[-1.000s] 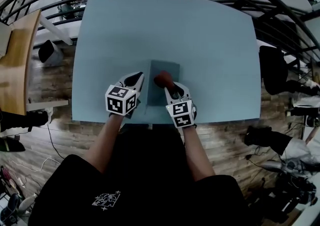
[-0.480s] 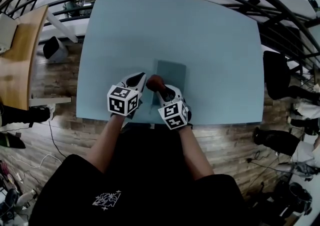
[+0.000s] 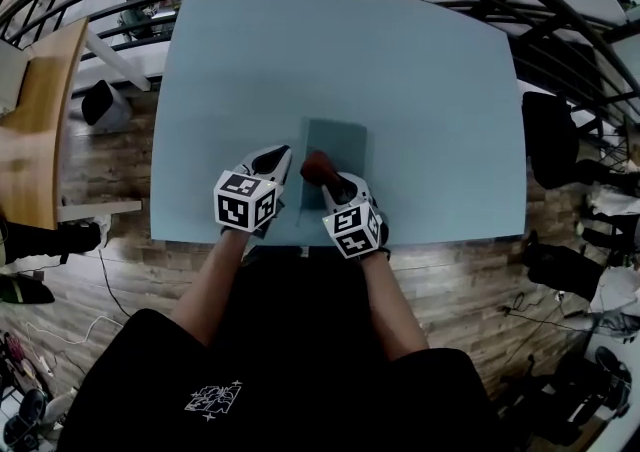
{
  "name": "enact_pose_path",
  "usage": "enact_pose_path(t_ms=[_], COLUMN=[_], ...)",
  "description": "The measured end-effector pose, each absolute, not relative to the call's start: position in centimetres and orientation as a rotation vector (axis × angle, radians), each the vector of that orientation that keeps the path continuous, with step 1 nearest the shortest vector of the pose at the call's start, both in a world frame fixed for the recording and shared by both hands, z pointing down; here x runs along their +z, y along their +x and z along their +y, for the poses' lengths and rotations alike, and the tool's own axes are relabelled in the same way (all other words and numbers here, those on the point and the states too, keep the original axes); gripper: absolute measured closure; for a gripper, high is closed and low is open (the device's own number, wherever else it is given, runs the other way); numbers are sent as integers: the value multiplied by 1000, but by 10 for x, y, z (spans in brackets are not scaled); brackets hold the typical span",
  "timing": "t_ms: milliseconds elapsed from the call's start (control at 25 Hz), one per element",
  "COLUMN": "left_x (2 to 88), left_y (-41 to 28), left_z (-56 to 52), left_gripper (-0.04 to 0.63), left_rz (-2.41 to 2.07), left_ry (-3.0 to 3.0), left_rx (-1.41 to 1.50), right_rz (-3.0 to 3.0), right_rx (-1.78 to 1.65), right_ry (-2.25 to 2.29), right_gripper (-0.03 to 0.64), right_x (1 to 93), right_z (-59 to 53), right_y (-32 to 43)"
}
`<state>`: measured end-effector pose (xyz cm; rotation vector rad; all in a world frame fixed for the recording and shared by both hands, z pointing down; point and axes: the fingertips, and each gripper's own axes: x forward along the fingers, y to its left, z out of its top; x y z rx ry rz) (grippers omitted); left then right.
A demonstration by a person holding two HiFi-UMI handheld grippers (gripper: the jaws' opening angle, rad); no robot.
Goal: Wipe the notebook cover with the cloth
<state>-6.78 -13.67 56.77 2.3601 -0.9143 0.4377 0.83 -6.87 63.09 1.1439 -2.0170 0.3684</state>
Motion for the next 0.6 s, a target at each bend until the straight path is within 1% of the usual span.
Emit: enact_pose_path(t_ms=[600], left_x=[573], left_y=[-27], left_z=[-132], left_gripper=[603], left_rz=[-799], left_ry=[2403], left_rx=[474], right_rz=[-1920], right_rx=[460], right_ry=[1292], right_gripper=[514], right_x=[635], right_z=[-50], right_y=[68])
